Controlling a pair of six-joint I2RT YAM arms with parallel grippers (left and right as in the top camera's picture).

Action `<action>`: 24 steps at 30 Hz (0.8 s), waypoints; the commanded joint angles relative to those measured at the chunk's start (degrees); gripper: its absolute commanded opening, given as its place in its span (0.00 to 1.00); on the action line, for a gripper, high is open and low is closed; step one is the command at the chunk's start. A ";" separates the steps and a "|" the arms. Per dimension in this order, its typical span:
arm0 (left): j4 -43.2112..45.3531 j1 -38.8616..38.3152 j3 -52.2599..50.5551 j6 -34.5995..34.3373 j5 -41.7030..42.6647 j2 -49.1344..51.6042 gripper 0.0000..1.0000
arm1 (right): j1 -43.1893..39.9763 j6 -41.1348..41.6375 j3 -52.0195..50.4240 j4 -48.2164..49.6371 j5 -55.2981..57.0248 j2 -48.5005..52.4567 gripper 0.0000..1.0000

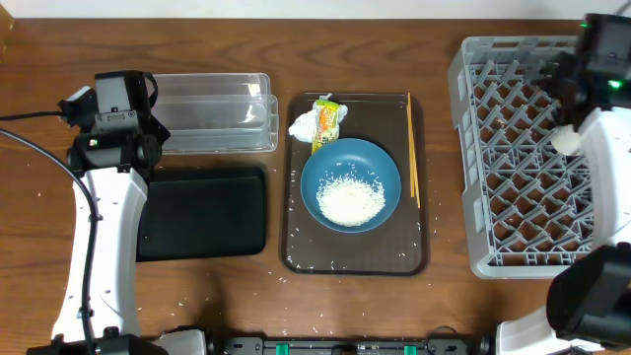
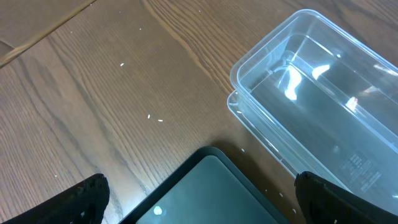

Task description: Sort waste into correct bins and load items into the dishwasher rack

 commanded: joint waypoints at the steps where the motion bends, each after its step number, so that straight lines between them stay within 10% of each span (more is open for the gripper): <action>1: -0.02 0.13 -0.04 -0.31 -0.92 0.09 0.98 | -4.24 3.13 -0.68 -1.31 -7.91 0.00 0.99; 24: -0.02 0.13 -0.04 -0.31 -0.92 0.09 0.98 | -10.56 3.10 -0.68 -6.25 -9.64 0.00 0.99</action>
